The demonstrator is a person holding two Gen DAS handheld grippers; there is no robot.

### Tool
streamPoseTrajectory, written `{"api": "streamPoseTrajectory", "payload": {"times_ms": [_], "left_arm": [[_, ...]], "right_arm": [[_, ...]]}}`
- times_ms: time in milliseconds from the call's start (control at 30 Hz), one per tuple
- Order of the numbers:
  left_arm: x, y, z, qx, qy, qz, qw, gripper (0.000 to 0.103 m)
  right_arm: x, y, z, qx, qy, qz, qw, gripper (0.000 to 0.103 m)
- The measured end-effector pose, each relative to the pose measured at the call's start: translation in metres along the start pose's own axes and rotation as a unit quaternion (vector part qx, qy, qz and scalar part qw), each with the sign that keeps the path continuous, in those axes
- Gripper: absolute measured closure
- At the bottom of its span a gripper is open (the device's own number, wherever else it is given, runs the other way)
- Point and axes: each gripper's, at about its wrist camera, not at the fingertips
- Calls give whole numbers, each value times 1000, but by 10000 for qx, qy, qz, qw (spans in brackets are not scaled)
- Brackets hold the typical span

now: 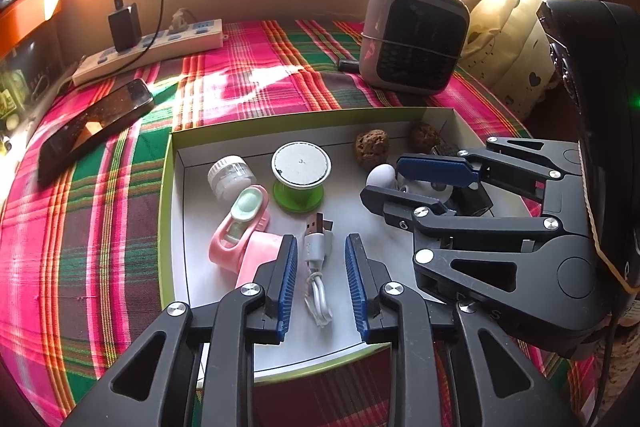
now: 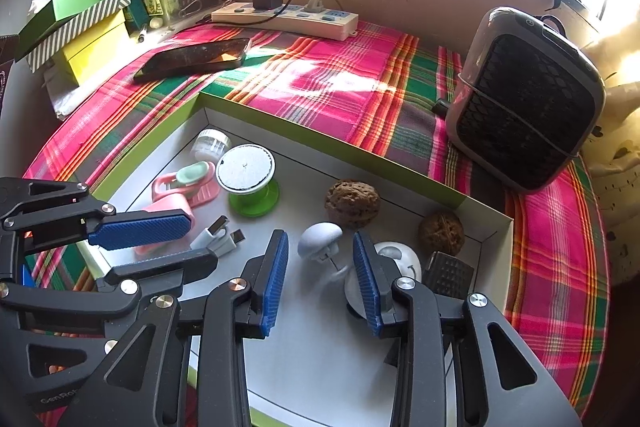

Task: Organize objects
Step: 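Open the left tool to release the cable while the right tool releases the figurine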

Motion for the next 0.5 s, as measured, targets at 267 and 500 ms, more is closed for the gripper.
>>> {"api": "streamPoseTrajectory", "payload": {"times_ms": [267, 500], "left_arm": [[-2, 4, 7, -45, -16, 3, 10000, 73], [-4, 8, 16, -114, -38, 46, 9999, 70]], "right_arm": [[-2, 5, 9, -73, -6, -137, 9999, 62], [-1, 13, 24, -225, 21, -259, 9994, 62]]}}
Point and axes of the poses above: each gripper's, at about its wrist camera, not at the fingertips, and z roughly against the way its jaws point, x to its left, y to its underside, and after that the axes turned 4 degrees about -z, right-handed
